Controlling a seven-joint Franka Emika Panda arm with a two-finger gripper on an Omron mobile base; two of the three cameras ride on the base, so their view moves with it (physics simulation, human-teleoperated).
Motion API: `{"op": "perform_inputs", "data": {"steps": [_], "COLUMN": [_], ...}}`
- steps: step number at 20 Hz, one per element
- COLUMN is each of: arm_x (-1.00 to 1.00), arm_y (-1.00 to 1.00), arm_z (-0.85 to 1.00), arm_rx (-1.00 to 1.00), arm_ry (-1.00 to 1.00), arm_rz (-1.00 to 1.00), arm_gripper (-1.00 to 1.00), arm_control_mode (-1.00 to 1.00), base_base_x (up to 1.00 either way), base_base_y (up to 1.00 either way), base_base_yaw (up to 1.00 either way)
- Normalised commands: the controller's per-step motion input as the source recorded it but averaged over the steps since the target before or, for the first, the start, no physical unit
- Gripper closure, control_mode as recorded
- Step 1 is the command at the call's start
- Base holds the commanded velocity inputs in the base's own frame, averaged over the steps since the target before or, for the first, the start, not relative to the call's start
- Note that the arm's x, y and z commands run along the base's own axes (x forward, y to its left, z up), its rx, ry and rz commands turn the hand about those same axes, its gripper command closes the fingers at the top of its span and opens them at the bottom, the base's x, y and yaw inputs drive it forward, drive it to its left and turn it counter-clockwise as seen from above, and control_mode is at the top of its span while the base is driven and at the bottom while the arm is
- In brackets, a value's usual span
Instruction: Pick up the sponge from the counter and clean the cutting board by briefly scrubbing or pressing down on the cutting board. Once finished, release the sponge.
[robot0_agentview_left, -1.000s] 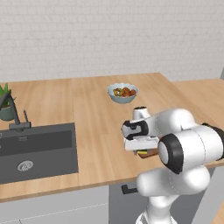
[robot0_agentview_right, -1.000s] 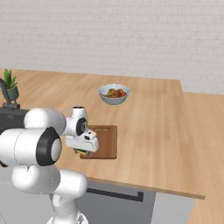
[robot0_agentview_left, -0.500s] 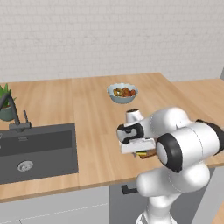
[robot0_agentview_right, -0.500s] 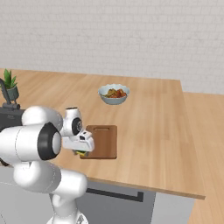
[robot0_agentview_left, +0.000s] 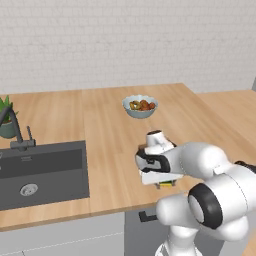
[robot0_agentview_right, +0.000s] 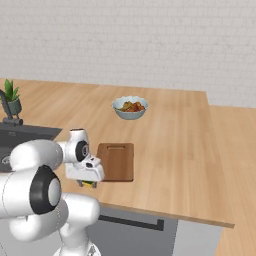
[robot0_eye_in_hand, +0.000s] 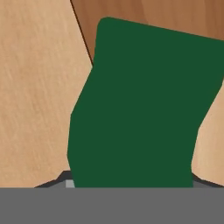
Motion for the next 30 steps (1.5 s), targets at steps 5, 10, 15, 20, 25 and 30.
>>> {"op": "perform_inputs", "data": {"steps": [5, 10, 15, 20, 25, 30], "arm_x": [0.52, 0.69, 0.31, 0.34, 0.83, 0.3], "arm_y": [-0.02, -0.02, -0.2, -0.6, -0.52, -0.3], "arm_z": [-0.38, -0.13, -0.44, -0.16, 0.0, 0.11], "arm_rx": [0.0, 0.0, -0.02, 0.0, 0.06, 0.05], "arm_ry": [0.03, 0.05, 0.09, 0.03, 0.0, 0.0], "arm_rz": [-0.01, -0.02, -0.01, -0.05, -0.09, -0.03], "arm_gripper": [1.0, 1.0, 1.0, 1.0, 1.0, 1.0], "arm_control_mode": [-1.0, -1.0, -1.0, -1.0, -1.0, -1.0], "base_base_x": [0.0, 0.0, 0.0, 0.0, 0.0, 0.0], "base_base_y": [0.0, 0.0, 0.0, 0.0, 0.0, 0.0], "base_base_yaw": [0.0, 0.0, 0.0, 0.0, 0.0, 0.0]}}
